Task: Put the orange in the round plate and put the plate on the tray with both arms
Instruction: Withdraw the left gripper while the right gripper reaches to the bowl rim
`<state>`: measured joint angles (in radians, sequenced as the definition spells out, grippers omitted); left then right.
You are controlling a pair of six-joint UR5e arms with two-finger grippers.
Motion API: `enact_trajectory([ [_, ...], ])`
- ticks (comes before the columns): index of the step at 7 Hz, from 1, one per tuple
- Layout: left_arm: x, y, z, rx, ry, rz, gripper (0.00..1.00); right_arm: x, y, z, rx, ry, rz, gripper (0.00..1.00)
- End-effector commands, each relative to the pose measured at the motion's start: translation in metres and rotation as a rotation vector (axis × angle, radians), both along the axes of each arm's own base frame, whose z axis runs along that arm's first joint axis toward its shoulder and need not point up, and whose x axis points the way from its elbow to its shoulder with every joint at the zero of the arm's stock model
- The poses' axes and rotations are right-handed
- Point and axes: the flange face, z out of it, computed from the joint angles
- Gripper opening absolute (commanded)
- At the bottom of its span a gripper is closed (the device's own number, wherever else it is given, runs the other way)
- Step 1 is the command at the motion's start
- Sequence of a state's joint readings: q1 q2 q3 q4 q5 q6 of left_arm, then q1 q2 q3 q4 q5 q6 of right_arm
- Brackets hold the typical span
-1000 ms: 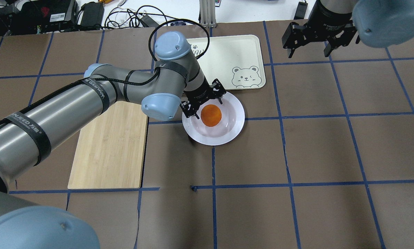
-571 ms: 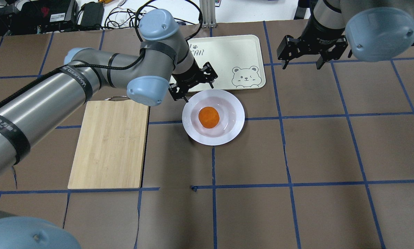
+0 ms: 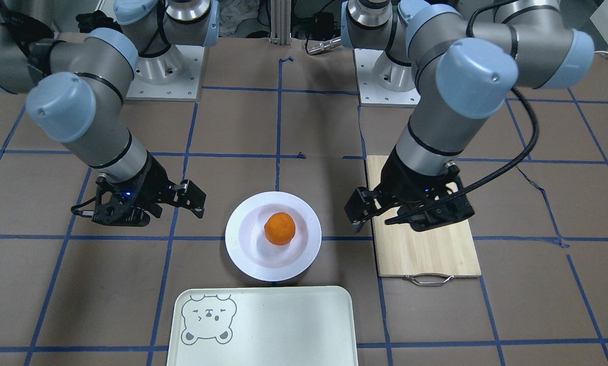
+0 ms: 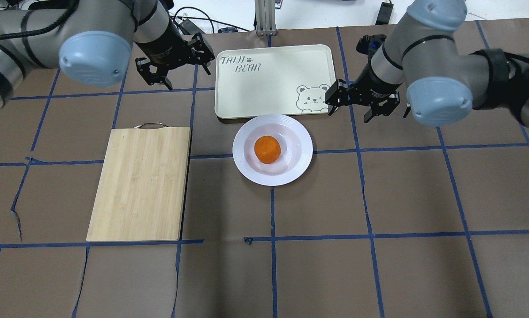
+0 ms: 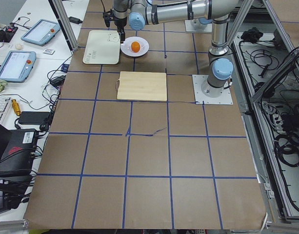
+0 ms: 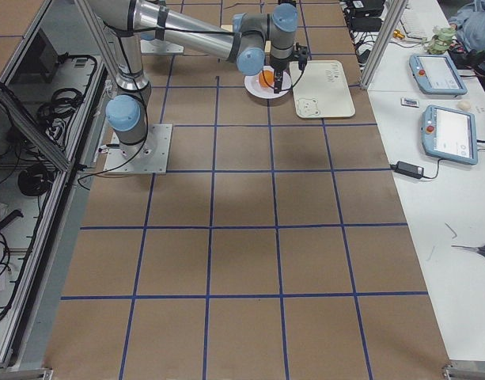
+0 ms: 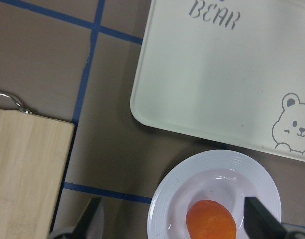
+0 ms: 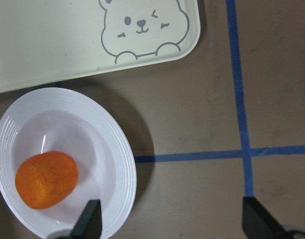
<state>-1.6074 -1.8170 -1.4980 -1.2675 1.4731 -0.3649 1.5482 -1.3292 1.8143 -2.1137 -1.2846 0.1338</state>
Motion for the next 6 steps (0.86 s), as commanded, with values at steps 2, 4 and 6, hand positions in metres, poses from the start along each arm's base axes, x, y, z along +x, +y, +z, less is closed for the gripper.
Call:
enact_trajectory([
  [2, 0.064, 0.022, 0.023, 0.035, -0.09, 0.097, 1.0, 0.06, 0.001, -0.076, -0.006, -0.104, -0.038, 1.0],
  [4, 0.068, 0.051, 0.033, 0.088, -0.102, -0.054, 1.0, 0.064, 0.001, -0.101, 0.038, -0.104, -0.039, 1.0],
  [6, 0.077, 0.077, 0.039, 0.19, -0.159, -0.2, 1.0, 0.066, 0.001, -0.114, 0.062, -0.107, -0.054, 1.0],
])
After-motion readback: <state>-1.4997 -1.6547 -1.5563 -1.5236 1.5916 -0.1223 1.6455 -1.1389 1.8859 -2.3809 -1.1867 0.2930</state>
